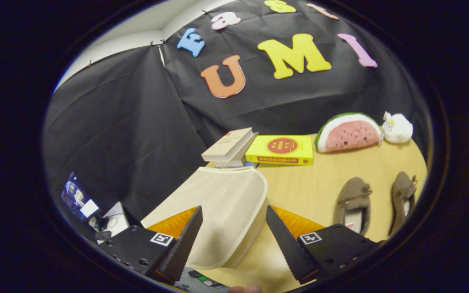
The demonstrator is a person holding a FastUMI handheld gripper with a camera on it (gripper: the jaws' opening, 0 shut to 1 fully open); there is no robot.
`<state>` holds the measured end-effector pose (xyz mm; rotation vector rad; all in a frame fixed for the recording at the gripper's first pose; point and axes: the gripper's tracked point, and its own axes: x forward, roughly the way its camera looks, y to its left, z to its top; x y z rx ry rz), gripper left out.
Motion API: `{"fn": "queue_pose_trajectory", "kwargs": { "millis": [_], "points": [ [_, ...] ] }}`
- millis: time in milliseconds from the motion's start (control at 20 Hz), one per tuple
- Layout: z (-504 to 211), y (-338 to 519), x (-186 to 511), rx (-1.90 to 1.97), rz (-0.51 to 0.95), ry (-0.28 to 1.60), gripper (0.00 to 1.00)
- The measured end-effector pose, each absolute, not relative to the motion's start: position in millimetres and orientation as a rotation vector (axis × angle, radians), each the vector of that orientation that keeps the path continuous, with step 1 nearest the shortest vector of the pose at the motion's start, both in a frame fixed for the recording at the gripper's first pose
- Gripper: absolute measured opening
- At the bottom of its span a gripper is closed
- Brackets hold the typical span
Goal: Open the storage box then place both shoes into the box .Put the left shoe in first, then the right shoe, with the right side of both shoes facing outward in a uniform manner.
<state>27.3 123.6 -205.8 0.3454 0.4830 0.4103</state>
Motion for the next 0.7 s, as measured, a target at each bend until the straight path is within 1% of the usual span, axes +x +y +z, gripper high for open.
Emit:
{"fn": "queue_pose_trajectory", "kwargs": {
  "millis": [200,250,600,650,700],
  "points": [
    [-234.0,136.3,29.4,0.493,0.433,0.579,0.96],
    [-236.2,141.4,28.7,0.532,0.450,0.592,0.94],
    [-245.4,163.2,32.0,0.799,0.514,0.716,0.94],
    [-242.6,161.6,32.0,0.810,0.511,0.716,0.91],
    [-237.0,156.5,32.9,0.814,0.504,0.709,0.80]
  ]
}}
